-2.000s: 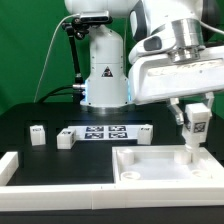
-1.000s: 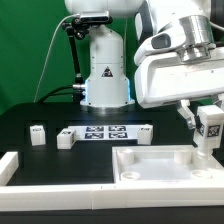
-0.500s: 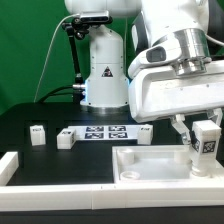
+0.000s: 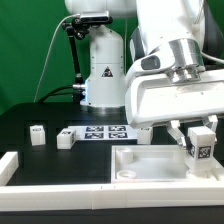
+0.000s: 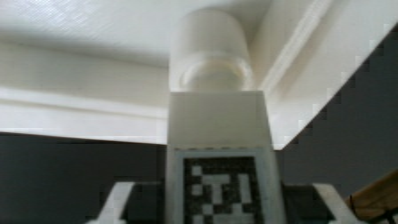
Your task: Assemble one leg
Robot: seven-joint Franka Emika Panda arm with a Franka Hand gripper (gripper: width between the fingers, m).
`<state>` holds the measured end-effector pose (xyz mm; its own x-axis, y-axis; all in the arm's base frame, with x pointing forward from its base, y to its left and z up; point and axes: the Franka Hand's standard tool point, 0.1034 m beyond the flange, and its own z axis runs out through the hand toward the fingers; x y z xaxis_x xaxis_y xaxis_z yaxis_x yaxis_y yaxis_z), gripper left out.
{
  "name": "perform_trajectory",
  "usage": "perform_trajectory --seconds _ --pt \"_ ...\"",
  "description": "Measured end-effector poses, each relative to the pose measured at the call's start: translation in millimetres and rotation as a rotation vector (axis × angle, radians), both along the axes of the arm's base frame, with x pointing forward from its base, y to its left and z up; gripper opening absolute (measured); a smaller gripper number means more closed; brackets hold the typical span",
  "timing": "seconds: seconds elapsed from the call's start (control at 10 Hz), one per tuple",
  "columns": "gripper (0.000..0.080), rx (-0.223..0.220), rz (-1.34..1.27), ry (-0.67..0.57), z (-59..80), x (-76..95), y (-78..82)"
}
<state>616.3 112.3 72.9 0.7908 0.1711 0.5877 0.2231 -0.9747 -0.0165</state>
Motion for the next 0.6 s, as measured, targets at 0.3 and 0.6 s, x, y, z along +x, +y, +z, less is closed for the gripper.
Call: perform_trajectory --seconds 0.3,0.6 --pt "0.0290 -0.001 0.003 0.020 0.2 1.4 0.2" --pt "0.0565 -0.001 0.005 0.032 -2.2 -0.2 0.5"
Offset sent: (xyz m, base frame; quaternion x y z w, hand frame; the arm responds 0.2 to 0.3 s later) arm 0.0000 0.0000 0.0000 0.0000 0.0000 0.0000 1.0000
